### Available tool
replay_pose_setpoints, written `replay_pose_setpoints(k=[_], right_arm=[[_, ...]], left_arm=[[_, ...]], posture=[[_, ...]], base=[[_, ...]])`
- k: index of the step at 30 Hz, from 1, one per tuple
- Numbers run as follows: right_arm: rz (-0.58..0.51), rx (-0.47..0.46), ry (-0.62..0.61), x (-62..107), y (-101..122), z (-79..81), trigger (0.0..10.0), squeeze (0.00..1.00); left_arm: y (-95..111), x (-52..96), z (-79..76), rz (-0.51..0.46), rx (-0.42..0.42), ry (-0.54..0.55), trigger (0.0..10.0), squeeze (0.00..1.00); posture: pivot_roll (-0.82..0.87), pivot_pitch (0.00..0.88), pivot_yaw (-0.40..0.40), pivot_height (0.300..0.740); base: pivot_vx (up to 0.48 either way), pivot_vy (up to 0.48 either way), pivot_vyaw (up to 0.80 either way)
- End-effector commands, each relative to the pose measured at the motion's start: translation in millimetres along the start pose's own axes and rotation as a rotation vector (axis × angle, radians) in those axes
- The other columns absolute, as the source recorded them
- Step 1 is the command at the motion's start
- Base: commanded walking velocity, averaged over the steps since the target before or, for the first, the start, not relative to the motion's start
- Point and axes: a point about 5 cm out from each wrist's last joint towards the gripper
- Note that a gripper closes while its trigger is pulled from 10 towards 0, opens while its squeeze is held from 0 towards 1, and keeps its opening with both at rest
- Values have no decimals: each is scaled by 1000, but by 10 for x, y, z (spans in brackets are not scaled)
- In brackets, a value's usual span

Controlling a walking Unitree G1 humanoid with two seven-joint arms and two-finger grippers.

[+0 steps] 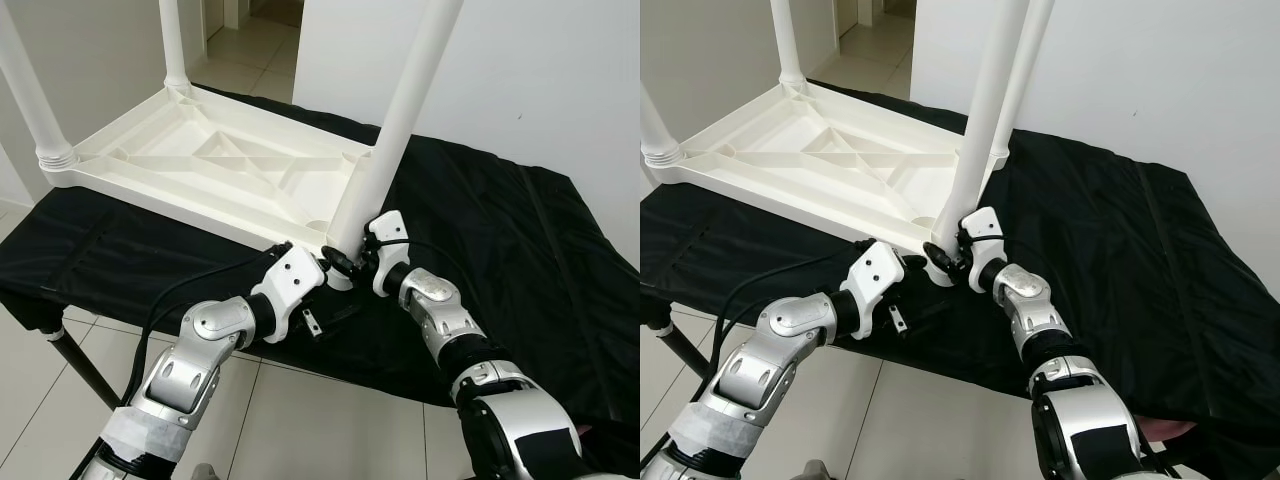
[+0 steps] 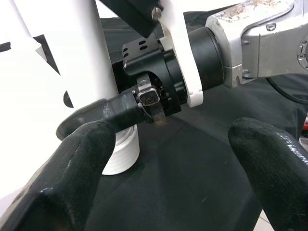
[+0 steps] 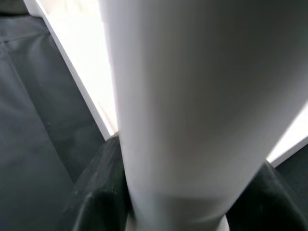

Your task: Building children table

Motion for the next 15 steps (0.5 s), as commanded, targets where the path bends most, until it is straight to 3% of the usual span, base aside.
replay_pose_setpoints(k=[1,12,13,15], right_arm=[[45,8,73,-14,-73,70,0,0],[35,-21,36,70,-116,-41,0,0],[31,-34,2,91,-121,-78,10000,0],[29,-34,-24,106,-122,-104,10000,0]], left_arm=[[6,4,-5,-5,-3,30,10000,0],[5,-16,-11,-8,-5,22,10000,0],[5,-27,-14,-8,-6,17,10000,0],[6,-34,-14,-9,-6,15,10000,0]], posture=[[84,0,-139,740],[73,0,-137,740],[67,0,-138,740],[67,0,-138,740]], base=[[0,0,0],[0,0,0],[0,0,0],[0,0,0]])
Point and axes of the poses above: a point about 5 cm out from each wrist's last joint towards the gripper, its own x axis pointing back from the gripper into the wrist, its own y axis along the axis of the wrist's last joint, z = x × y, and after that the axes turned 8 degrees about x, right-handed
